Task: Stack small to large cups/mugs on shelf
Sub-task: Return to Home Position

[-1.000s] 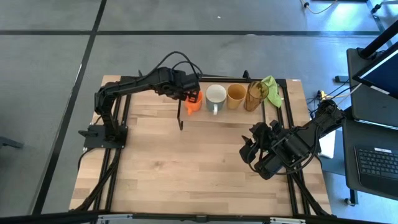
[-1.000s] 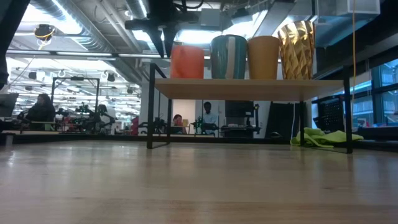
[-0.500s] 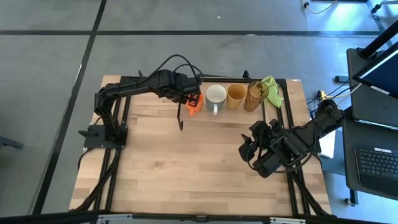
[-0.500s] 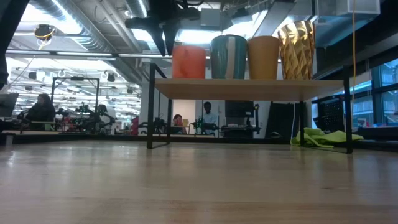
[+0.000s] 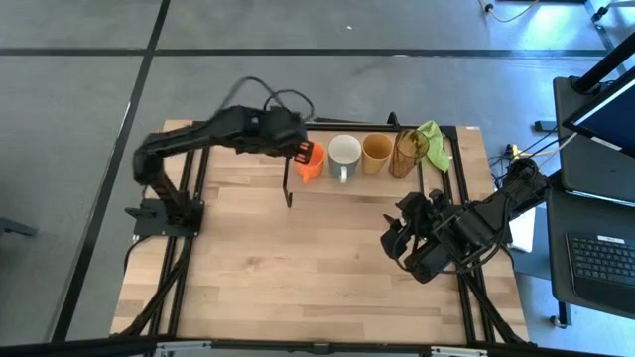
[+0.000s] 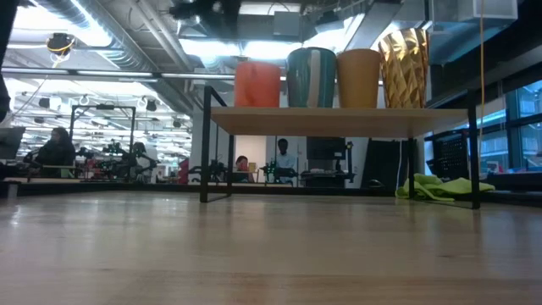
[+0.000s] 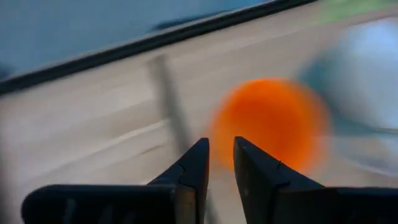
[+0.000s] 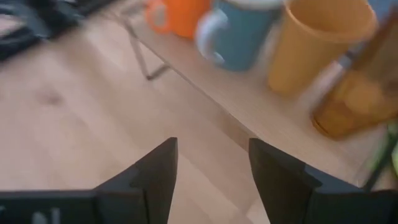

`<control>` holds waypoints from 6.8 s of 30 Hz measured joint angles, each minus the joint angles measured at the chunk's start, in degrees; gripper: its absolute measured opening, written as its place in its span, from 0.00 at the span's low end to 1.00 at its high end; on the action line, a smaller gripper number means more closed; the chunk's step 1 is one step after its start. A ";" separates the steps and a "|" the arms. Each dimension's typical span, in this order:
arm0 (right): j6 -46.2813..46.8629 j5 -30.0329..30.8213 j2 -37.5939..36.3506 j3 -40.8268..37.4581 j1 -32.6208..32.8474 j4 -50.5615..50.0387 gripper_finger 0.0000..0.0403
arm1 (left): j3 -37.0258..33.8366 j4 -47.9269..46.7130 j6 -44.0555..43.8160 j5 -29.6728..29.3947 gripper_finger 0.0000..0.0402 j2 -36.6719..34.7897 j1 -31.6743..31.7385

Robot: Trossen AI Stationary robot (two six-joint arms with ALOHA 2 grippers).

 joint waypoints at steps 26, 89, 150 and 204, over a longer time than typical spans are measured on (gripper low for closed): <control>-67.90 -3.55 -6.60 27.25 3.30 28.07 0.50 | -36.26 83.27 41.83 21.18 0.17 -23.60 -28.09; -87.54 -45.65 -87.44 -83.02 3.36 96.41 0.50 | -109.68 142.64 28.73 30.56 0.17 -33.82 -19.88; -89.85 -50.68 -87.06 -94.39 3.34 90.99 0.50 | -109.70 103.64 37.55 31.28 0.17 -33.82 -19.47; -89.85 -50.63 -87.06 -94.34 3.34 90.99 0.50 | -109.68 103.66 37.55 31.32 0.17 -33.82 -19.50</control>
